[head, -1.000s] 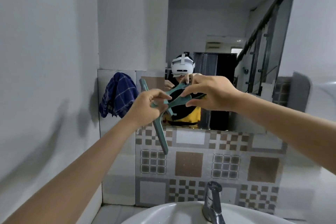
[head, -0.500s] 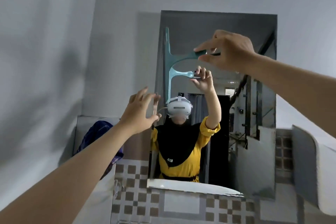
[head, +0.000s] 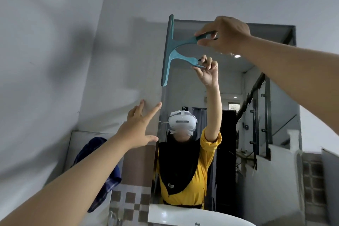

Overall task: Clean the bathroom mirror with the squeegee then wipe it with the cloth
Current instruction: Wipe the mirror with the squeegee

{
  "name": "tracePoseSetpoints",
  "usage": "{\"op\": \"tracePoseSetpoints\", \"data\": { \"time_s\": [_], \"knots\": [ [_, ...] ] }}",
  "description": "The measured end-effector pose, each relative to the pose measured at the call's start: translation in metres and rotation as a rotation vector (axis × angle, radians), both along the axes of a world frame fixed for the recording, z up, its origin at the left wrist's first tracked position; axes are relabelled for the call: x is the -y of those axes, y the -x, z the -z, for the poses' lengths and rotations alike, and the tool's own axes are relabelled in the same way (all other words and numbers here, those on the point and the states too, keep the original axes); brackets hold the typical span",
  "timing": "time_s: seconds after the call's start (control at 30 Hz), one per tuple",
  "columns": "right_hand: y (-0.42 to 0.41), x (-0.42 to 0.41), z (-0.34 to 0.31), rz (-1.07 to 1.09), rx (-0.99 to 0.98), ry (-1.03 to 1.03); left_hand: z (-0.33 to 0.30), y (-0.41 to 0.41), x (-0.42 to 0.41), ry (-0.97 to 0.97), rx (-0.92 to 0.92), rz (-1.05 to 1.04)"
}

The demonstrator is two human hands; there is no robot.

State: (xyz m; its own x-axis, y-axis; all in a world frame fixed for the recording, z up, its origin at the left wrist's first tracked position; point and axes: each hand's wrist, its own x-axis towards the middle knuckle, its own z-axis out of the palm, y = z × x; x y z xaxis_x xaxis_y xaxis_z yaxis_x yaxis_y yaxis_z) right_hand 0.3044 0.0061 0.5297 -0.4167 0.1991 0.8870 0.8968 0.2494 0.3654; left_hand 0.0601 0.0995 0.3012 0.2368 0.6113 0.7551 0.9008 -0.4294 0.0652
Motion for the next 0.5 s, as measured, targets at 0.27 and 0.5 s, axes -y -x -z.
{"op": "tracePoseSetpoints", "data": {
  "time_s": [0.27, 0.5],
  "knots": [
    [-0.017, 0.001, -0.005, 0.028, 0.033, 0.030, -0.001, 0.001, 0.005, 0.025, -0.009, 0.003],
    [-0.079, 0.018, -0.001, 0.077, -0.050, 0.071, 0.001, -0.007, 0.005, 0.021, 0.020, -0.031]
  ]
}}
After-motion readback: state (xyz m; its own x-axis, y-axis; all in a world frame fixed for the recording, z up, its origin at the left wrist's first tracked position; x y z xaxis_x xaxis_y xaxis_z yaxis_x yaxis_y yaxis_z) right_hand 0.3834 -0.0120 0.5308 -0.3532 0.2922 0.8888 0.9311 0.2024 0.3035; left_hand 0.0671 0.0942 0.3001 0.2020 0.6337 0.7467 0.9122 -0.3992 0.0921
